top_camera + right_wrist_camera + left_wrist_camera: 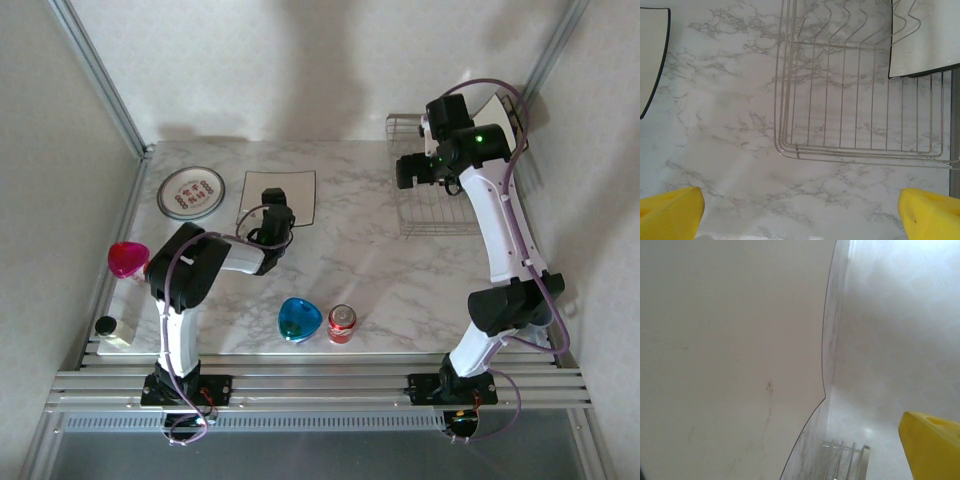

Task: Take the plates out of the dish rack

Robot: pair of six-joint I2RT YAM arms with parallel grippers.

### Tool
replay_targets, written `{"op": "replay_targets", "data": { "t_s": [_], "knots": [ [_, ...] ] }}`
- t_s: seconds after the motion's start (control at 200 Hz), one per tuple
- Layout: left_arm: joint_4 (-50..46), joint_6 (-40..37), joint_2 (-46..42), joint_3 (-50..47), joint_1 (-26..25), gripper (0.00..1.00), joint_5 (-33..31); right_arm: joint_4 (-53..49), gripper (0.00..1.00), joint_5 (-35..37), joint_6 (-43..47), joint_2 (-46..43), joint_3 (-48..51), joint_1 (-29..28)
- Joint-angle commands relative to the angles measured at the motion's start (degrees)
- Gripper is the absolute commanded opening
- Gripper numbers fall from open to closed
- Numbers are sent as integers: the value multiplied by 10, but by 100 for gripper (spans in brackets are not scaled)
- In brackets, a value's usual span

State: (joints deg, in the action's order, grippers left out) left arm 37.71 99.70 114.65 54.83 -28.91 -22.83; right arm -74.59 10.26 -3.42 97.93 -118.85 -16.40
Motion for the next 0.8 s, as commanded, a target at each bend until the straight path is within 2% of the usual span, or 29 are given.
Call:
{"op": "replay_targets", "data": {
  "t_s": [0.0, 0.12, 0.305, 0.456, 0.796],
  "knots": [
    [-133, 6, -24, 35, 9, 100, 58, -2, 99, -8, -5, -23, 4, -4],
    [-239, -3, -37, 82, 16, 100, 70, 6, 99, -9, -8, -32, 16, -4],
    [-305, -8, -48, 110, 23, 99, 82, 13, 99, -14, -11, -42, 31, -4],
    [-393, -6, -40, 158, 34, 100, 110, 15, 99, -15, -11, -44, 28, -4],
    [-422, -38, -74, 167, 41, 100, 106, 26, 99, -17, -13, -44, 36, -4]
  ]
}}
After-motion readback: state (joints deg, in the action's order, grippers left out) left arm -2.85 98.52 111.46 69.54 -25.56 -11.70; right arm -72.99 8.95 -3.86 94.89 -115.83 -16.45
